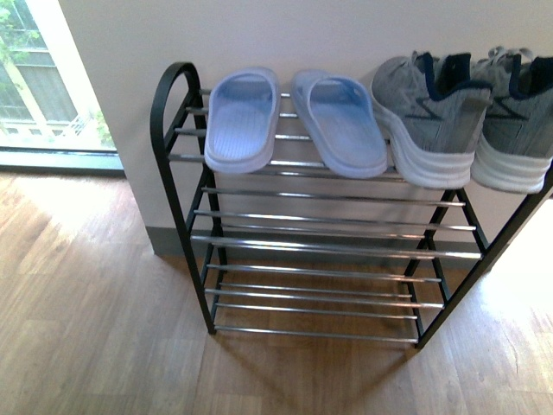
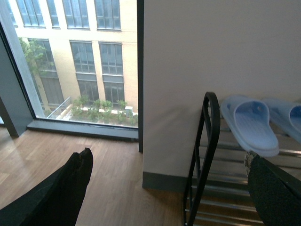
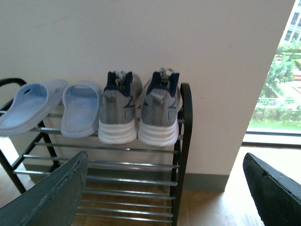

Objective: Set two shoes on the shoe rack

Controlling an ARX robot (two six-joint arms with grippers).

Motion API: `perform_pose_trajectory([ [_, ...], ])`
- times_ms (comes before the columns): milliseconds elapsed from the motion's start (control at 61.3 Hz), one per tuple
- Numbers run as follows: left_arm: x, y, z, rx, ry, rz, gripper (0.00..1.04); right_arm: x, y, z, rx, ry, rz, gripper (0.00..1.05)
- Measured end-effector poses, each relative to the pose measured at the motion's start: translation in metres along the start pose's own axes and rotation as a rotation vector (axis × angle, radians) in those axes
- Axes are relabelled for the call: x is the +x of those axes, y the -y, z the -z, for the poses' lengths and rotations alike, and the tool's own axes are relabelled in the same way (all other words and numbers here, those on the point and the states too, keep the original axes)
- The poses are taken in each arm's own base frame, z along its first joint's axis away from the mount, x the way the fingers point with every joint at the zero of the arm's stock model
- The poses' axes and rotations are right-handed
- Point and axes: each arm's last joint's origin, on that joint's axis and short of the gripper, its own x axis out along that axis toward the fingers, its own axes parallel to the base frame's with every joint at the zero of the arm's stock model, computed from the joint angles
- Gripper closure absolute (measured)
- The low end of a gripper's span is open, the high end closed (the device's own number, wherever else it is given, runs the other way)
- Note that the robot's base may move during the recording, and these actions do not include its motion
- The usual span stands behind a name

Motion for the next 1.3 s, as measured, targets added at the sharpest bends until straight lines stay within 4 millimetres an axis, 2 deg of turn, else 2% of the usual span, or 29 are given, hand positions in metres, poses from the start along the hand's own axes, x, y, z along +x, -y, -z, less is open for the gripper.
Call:
perform_pose_trajectory([
  [1305, 0.0, 0.0, 0.0, 0.0, 0.0, 0.0, 0.09, 0.0, 0.0, 0.0002, 0.003, -0.002, -0.001, 0.09],
])
